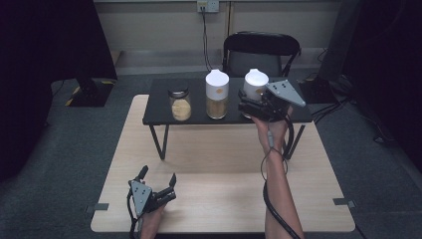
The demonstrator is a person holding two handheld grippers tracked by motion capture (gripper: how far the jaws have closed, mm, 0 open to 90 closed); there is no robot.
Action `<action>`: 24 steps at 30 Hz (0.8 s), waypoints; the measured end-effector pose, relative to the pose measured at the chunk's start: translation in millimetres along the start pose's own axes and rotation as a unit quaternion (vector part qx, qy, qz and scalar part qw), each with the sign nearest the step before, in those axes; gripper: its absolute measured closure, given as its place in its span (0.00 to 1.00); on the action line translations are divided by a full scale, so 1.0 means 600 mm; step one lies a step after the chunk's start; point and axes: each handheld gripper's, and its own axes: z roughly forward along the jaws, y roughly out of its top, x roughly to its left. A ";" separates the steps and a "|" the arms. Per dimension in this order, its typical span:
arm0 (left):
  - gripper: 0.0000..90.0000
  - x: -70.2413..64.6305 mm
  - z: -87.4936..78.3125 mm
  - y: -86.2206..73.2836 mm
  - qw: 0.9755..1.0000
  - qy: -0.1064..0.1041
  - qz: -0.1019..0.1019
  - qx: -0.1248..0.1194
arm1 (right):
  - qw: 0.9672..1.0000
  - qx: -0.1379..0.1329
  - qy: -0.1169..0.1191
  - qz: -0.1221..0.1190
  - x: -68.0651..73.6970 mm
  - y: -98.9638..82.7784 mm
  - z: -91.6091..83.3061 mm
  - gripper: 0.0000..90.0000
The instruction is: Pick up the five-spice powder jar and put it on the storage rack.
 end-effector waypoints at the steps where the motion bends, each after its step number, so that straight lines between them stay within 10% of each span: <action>1: 0.01 0.000 0.000 0.000 1.000 0.000 0.000 0.000 | 1.000 0.000 0.000 -0.002 0.001 0.000 0.000 0.00; 24: 0.01 0.000 0.000 0.000 1.000 0.000 0.000 0.000 | 1.000 -0.011 0.001 -0.004 0.010 -0.012 -0.018 0.00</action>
